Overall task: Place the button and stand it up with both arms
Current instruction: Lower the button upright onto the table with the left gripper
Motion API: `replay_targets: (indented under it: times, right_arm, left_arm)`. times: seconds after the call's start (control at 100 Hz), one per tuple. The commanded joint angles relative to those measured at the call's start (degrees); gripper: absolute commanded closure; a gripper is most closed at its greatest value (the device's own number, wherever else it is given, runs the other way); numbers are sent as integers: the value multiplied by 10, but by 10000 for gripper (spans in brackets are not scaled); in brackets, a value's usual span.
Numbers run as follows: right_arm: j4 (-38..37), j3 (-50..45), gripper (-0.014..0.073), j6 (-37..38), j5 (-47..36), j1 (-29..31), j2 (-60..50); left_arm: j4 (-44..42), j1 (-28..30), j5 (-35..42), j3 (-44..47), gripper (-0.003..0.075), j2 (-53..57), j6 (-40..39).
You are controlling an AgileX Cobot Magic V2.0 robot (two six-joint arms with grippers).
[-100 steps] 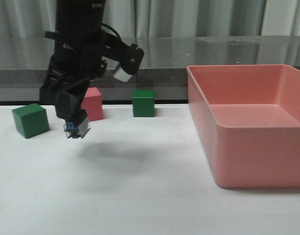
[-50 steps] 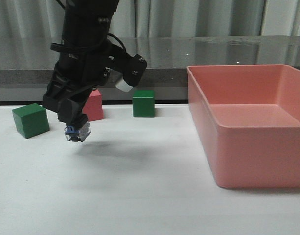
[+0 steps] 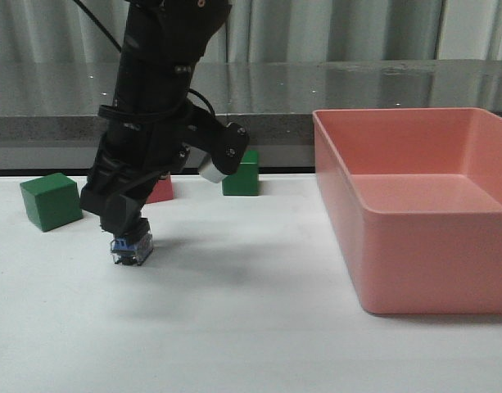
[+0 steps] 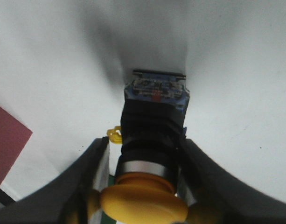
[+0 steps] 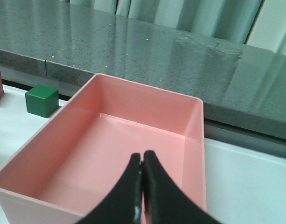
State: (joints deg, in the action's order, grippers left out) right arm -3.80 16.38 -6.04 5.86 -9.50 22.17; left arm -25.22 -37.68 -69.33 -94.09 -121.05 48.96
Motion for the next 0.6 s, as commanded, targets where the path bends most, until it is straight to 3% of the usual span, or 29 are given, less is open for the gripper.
replay_targets:
  times: [0.0, 0.32, 0.41, 0.59]
  right_arm:
    - [-5, 15, 654, 1, -40, 2, 3]
    - [-5, 15, 654, 1, -40, 2, 3]
    - [-5, 15, 654, 1, -40, 2, 3]
    - [-5, 15, 654, 1, -40, 2, 3]
  left_arm:
    - [-12, -5, -15, -16, 739, 30, -4]
    - [-12, -5, -26, -16, 708, 30, -4]
    - [-11, -5, -30, -16, 600, 30, -4]
    - [-12, -5, -30, -24, 227, 30, -4]
